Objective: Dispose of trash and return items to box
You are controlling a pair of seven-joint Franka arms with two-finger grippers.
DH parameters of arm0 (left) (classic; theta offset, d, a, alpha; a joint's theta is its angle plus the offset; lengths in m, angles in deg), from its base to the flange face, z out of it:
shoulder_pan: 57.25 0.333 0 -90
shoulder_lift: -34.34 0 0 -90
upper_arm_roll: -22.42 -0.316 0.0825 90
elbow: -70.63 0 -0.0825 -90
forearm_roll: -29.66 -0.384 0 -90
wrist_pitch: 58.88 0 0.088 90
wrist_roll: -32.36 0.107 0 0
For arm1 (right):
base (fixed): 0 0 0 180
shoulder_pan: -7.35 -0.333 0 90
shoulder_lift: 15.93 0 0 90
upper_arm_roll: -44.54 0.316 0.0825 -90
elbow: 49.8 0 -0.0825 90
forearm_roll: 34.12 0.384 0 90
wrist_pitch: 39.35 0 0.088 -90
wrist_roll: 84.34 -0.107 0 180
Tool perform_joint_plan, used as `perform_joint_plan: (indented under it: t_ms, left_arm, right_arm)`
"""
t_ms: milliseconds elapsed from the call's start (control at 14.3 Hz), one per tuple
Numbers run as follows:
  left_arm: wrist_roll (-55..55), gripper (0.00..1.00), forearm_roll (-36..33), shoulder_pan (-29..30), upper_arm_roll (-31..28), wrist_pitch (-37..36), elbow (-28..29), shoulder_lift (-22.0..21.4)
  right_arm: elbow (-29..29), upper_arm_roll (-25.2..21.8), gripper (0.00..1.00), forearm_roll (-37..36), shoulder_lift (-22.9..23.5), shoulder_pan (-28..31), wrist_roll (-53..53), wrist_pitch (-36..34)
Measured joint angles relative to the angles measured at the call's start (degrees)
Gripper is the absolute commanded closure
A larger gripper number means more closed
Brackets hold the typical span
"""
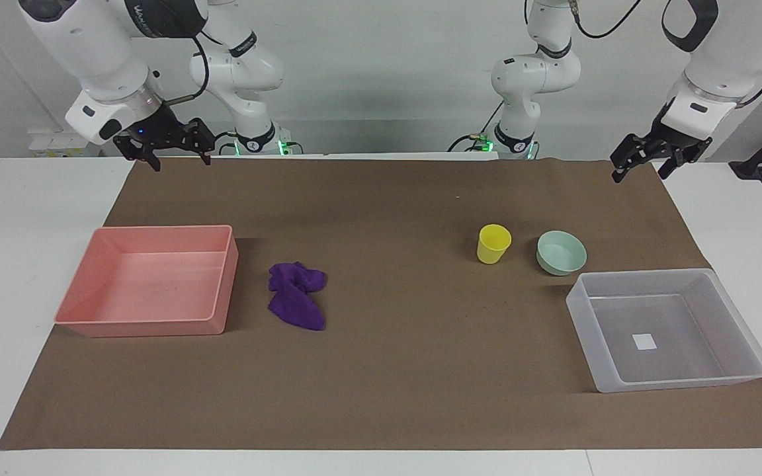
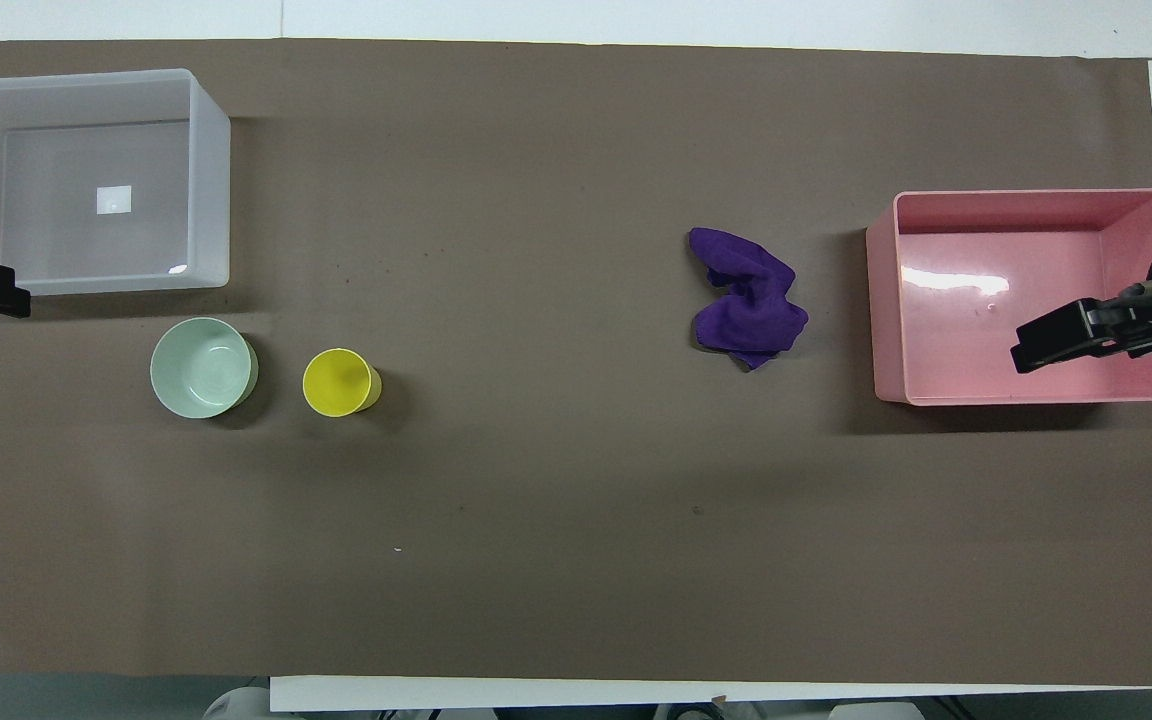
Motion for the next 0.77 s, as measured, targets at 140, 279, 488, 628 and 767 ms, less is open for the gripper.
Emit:
perform_joint_plan:
  t_ms: [140, 279, 488, 628, 767]
  left_arm:
    - [0.1, 0.0, 0.0, 0.0, 0.0, -0.2, 0.0, 0.1]
    - [0.1, 0.0, 0.0, 0.0, 0.0, -0.4, 0.0, 0.1]
    - [0.1, 0.0, 0.0, 0.0, -0.1, -0.2, 0.1, 0.1]
    - [0.1, 0.0, 0.0, 0.0, -0.2, 2.2, 1.9, 0.0]
    - [0.1, 0.0, 0.0, 0.0, -0.3, 9.1, 8.5, -0.9]
  right_arm:
    - [0.2, 0.0, 0.01, 0.0, 0.0, 0.0, 0.0, 1.3]
    - [0.6, 0.1, 0.01, 0.0, 0.0, -0.1, 0.0, 2.9]
    - [0.8, 0.1, 0.01, 0.0, 0.0, -1.2, 0.5, 3.5]
    - [0.8, 0.2, 0.01, 0.0, 0.0, -1.8, 2.1, 3.4]
    - [0.9, 0.2, 0.01, 0.7, 0.0, -1.9, 1.4, 3.5]
